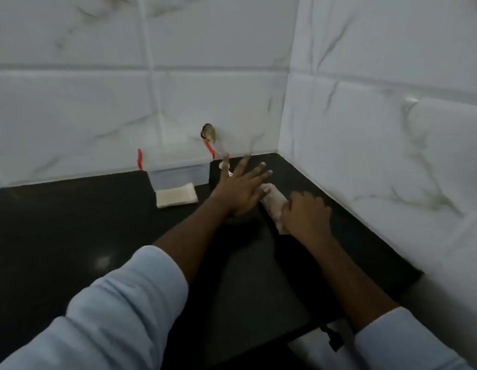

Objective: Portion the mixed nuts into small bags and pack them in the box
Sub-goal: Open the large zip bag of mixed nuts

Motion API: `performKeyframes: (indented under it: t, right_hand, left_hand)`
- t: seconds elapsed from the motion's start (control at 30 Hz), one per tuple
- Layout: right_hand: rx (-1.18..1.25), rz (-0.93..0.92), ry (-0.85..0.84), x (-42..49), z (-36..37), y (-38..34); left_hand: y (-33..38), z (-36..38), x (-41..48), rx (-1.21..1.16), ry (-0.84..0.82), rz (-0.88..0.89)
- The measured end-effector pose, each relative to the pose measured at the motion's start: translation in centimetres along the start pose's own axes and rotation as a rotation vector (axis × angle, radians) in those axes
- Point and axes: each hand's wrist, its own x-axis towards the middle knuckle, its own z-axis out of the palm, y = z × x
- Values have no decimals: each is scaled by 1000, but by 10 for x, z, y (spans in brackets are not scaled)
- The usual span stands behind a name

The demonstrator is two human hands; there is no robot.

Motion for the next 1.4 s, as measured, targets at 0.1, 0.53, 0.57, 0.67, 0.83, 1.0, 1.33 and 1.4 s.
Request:
performKeyframes:
  t: [0.1, 0.53, 0.57, 0.67, 0.83, 1.0, 1.33, 1.4]
  right_hand:
    - [112, 62, -66, 10, 9, 18]
    - [419, -65, -434, 49, -11, 26]
    - [450, -113, -467, 51, -11, 21]
    - [514, -268, -600, 57, -8, -3]
    - [478, -556, -718, 66, 2, -68]
    - [466, -724, -812, 62, 5, -116]
    - [477, -853, -398, 56, 31, -111]
    - [409, -933, -307, 55, 29, -113]
  left_hand:
    - [25, 6, 28, -167, -166, 46]
    - [-8, -19, 31, -251, -473, -47]
    - [-18, -20, 21, -336, -469, -70]
    - [-50, -28, -17, -509, -493, -193]
    - [-89, -42, -94, -729, -445, -439]
    - [-113, -48, -147, -903, -264, -574]
    - [-116, -48, -147, -976, -139, -529]
    - [-112, -54, -146, -894, -58, -501]
